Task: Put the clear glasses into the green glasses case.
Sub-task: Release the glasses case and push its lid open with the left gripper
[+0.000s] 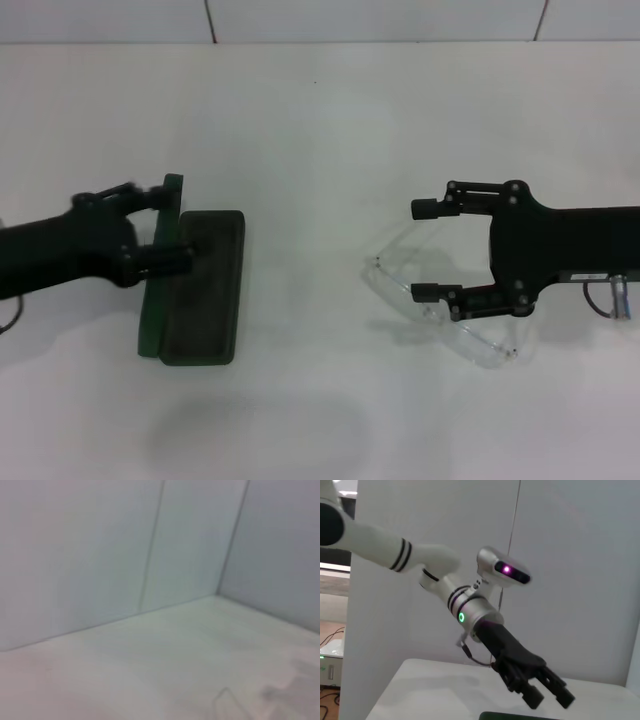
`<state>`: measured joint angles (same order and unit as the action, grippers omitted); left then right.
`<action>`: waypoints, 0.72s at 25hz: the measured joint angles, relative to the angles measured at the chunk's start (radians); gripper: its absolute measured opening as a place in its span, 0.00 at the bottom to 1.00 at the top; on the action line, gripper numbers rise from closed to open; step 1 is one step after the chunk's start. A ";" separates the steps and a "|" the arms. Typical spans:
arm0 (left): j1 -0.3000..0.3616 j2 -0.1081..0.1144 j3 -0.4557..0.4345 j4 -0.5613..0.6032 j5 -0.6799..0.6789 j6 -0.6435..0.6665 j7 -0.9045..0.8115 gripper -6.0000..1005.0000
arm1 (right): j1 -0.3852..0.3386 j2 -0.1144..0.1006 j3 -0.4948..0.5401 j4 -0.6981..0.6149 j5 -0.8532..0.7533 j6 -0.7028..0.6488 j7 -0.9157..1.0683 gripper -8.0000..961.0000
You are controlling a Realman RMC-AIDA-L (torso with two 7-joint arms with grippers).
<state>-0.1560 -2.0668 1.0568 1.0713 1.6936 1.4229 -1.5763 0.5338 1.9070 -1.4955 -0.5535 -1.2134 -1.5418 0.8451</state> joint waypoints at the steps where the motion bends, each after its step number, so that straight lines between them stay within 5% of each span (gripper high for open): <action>1: 0.022 -0.017 -0.017 0.047 0.031 0.000 -0.020 0.87 | 0.000 0.000 0.000 -0.001 0.000 0.001 0.000 0.80; 18: 0.022 -0.021 -0.032 0.073 0.154 -0.058 -0.274 0.87 | 0.002 0.009 0.000 -0.004 -0.012 -0.005 -0.050 0.80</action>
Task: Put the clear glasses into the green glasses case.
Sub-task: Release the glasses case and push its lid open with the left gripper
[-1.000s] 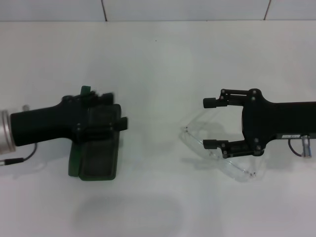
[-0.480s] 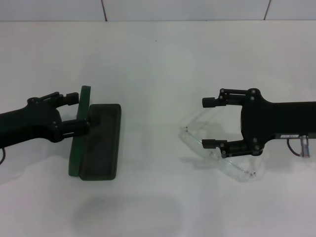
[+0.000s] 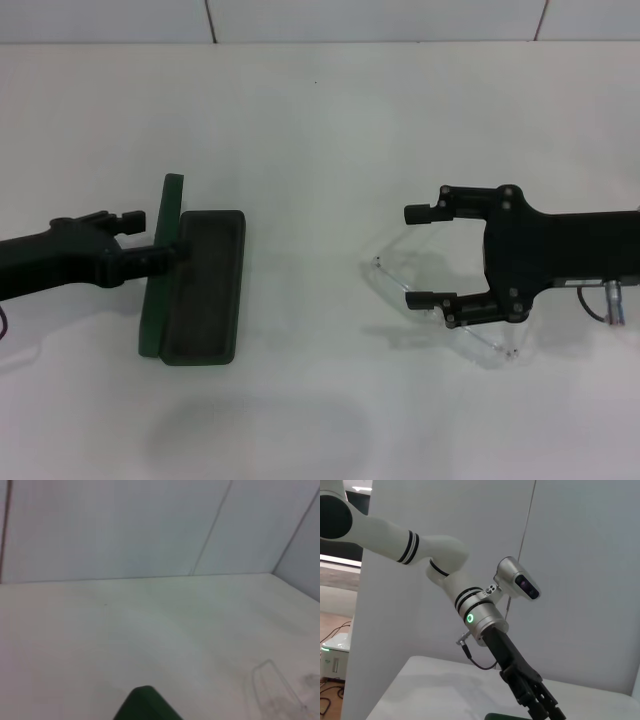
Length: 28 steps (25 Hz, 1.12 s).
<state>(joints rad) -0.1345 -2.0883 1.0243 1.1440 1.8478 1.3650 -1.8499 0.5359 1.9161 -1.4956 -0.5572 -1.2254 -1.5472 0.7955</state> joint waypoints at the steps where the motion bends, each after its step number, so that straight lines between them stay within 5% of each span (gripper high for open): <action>1: -0.001 0.001 0.001 0.000 0.004 -0.004 -0.011 0.87 | -0.001 0.001 0.000 0.000 0.000 0.001 -0.001 0.80; 14: -0.079 0.001 0.002 -0.019 0.143 -0.020 -0.159 0.86 | -0.025 0.005 0.001 0.005 0.000 -0.016 -0.055 0.80; 22: -0.104 0.005 -0.002 -0.016 0.187 -0.021 -0.157 0.47 | -0.042 0.006 0.005 0.002 0.006 -0.022 -0.062 0.80; 28: -0.149 0.015 -0.038 -0.016 0.212 -0.021 -0.138 0.25 | -0.060 0.014 0.039 0.009 0.003 -0.058 -0.093 0.80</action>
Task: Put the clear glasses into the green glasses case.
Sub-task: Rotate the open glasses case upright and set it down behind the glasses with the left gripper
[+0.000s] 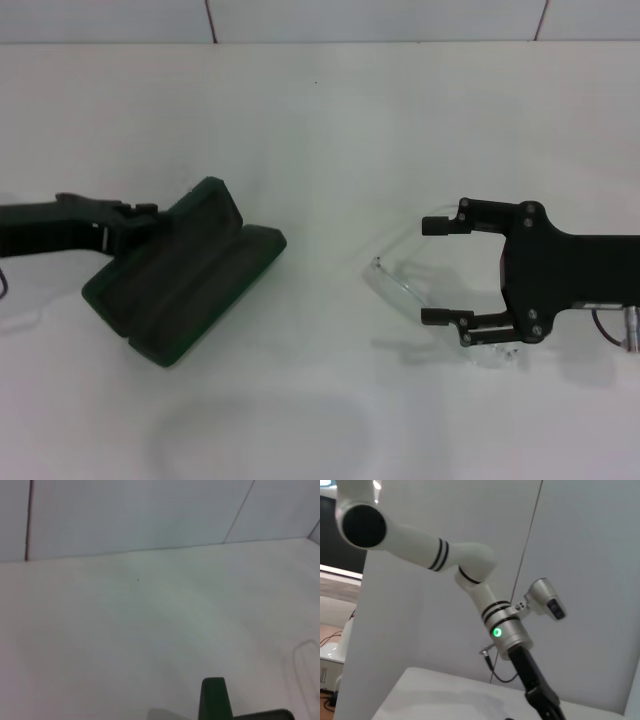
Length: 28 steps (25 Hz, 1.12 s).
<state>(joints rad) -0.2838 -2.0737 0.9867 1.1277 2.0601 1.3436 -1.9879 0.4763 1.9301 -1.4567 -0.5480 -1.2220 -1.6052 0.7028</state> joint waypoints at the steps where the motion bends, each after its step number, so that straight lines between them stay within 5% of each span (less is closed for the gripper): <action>1: -0.011 0.003 -0.005 -0.005 0.006 0.000 0.007 0.25 | -0.003 0.000 0.000 0.000 0.000 -0.003 -0.003 0.80; 10: -0.140 0.035 -0.006 -0.049 0.055 0.002 0.060 0.18 | -0.024 0.003 0.003 0.000 -0.001 -0.010 -0.042 0.80; 28: -0.329 -0.011 0.127 -0.104 0.062 -0.053 0.495 0.18 | -0.063 0.035 0.007 0.021 -0.003 -0.007 -0.116 0.80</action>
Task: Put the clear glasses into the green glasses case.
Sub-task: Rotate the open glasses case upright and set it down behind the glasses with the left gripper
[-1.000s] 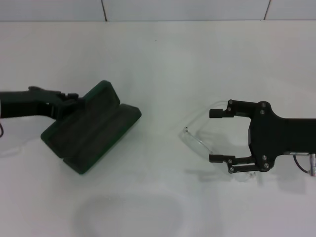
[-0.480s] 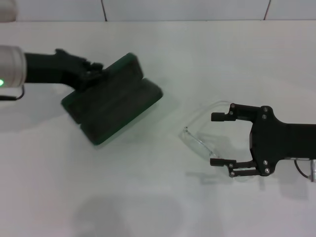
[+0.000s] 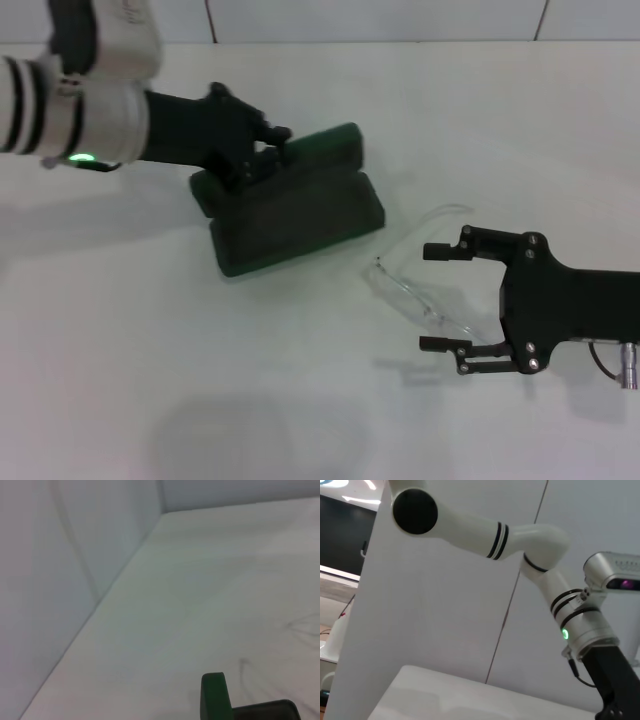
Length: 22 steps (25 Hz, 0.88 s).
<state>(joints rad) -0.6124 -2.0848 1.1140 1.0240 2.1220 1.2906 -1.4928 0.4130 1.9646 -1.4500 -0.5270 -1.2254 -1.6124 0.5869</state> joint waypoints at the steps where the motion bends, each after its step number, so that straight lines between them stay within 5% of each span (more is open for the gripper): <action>1: -0.010 0.000 0.015 -0.007 -0.003 -0.002 0.014 0.18 | 0.000 0.000 0.000 0.000 0.000 0.000 0.000 0.80; 13: -0.145 -0.005 0.072 -0.170 -0.030 -0.058 0.095 0.17 | -0.004 0.022 0.003 0.061 0.000 0.009 -0.066 0.80; 22: -0.135 -0.006 0.165 -0.184 -0.082 -0.103 0.126 0.08 | -0.005 0.022 0.005 0.088 0.005 0.010 -0.077 0.80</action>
<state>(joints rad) -0.7475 -2.0913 1.2788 0.8402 2.0402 1.1873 -1.3672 0.4077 1.9867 -1.4450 -0.4387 -1.2204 -1.6029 0.5095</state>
